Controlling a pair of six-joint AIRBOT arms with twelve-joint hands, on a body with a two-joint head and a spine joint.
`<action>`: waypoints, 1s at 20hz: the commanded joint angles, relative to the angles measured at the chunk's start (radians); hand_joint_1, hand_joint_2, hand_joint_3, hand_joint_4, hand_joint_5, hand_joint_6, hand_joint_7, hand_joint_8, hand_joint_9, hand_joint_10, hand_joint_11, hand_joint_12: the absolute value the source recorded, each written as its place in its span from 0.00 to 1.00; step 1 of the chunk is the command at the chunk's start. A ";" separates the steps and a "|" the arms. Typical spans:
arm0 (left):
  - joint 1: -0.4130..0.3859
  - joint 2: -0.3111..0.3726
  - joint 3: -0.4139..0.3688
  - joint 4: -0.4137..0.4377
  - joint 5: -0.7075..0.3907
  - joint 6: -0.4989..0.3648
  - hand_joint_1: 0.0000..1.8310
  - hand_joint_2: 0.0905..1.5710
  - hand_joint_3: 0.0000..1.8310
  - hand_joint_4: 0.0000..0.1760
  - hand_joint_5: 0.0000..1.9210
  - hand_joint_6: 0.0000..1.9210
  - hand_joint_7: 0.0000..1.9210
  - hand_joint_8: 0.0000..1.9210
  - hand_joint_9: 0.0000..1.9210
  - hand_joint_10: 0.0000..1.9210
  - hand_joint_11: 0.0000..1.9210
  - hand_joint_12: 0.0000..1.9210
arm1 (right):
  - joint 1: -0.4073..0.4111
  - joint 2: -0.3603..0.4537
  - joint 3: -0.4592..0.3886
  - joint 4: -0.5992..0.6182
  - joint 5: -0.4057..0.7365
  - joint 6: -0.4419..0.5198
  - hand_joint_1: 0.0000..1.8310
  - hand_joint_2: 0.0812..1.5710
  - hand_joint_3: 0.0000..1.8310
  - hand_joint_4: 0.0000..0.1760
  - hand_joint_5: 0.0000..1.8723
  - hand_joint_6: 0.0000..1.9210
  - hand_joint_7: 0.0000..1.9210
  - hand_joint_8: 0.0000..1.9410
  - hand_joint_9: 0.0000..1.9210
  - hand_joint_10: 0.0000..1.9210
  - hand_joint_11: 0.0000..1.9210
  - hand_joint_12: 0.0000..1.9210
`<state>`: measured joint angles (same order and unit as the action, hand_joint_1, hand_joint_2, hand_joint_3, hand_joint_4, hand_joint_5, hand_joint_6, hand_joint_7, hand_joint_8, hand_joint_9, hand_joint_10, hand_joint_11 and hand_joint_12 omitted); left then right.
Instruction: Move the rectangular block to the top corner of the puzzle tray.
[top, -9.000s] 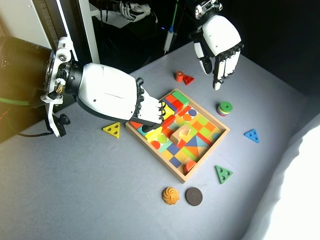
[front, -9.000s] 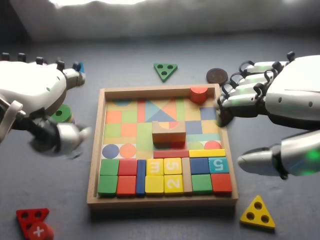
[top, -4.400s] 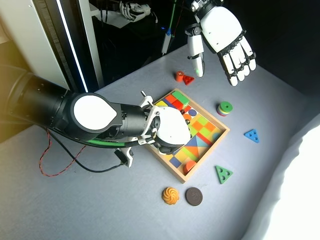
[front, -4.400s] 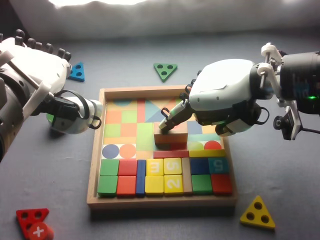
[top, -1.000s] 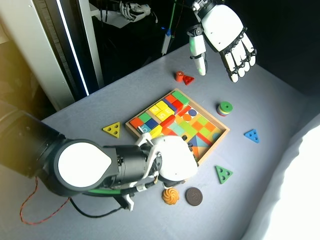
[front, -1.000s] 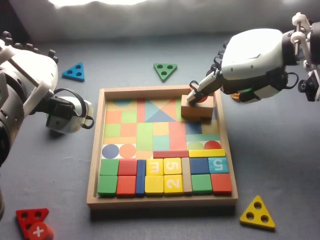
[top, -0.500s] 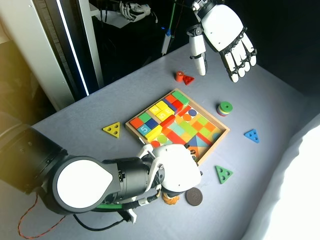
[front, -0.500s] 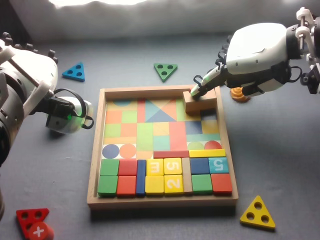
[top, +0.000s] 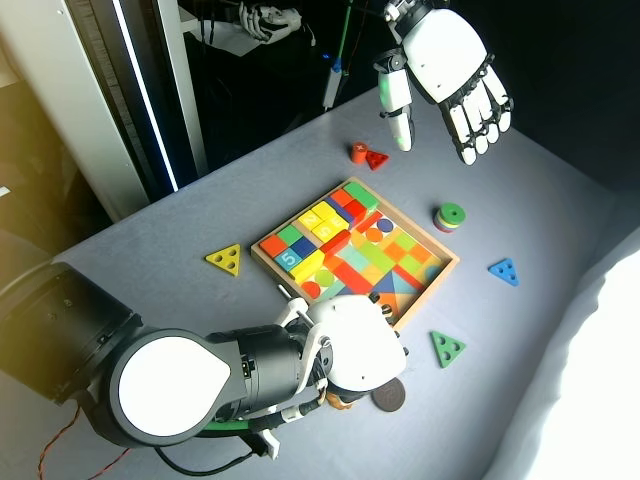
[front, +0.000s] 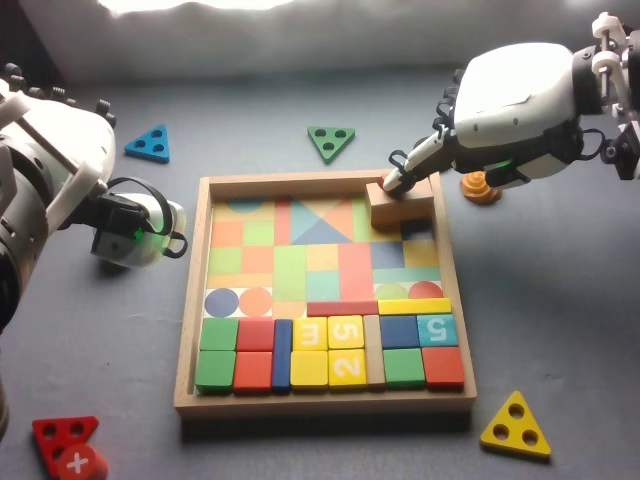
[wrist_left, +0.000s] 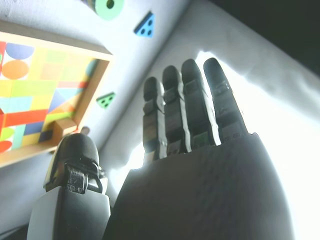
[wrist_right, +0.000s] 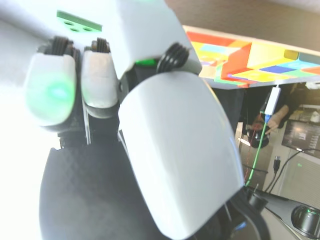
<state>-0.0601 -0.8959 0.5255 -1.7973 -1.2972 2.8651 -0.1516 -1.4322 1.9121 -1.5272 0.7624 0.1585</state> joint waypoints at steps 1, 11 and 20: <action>-0.012 0.008 0.002 0.090 -0.030 0.006 0.00 0.82 0.00 0.00 0.17 0.00 0.17 0.00 0.14 0.00 0.00 0.23 | 0.005 0.011 0.012 0.004 -0.027 -0.017 0.95 0.76 0.00 0.00 0.32 0.00 0.71 1.00 0.78 1.00 0.80 1.00; -0.014 0.008 0.002 0.086 -0.030 0.005 0.00 0.82 0.00 0.00 0.18 0.00 0.18 0.00 0.15 0.00 0.00 0.23 | 0.033 0.008 0.011 0.004 -0.025 -0.016 0.94 0.75 0.00 0.00 0.32 0.00 0.71 1.00 0.79 1.00 0.82 1.00; -0.015 0.008 0.001 0.083 -0.030 0.005 0.00 0.82 0.00 0.00 0.18 0.00 0.17 0.00 0.14 0.00 0.00 0.22 | 0.075 0.003 0.011 -0.021 -0.025 0.003 0.95 0.76 0.00 0.00 0.30 0.00 0.70 1.00 0.78 1.00 0.81 1.00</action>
<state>-0.0605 -0.8959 0.5255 -1.8038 -1.2987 2.8647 -0.0879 -1.4441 1.9121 -1.5967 0.7712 0.1741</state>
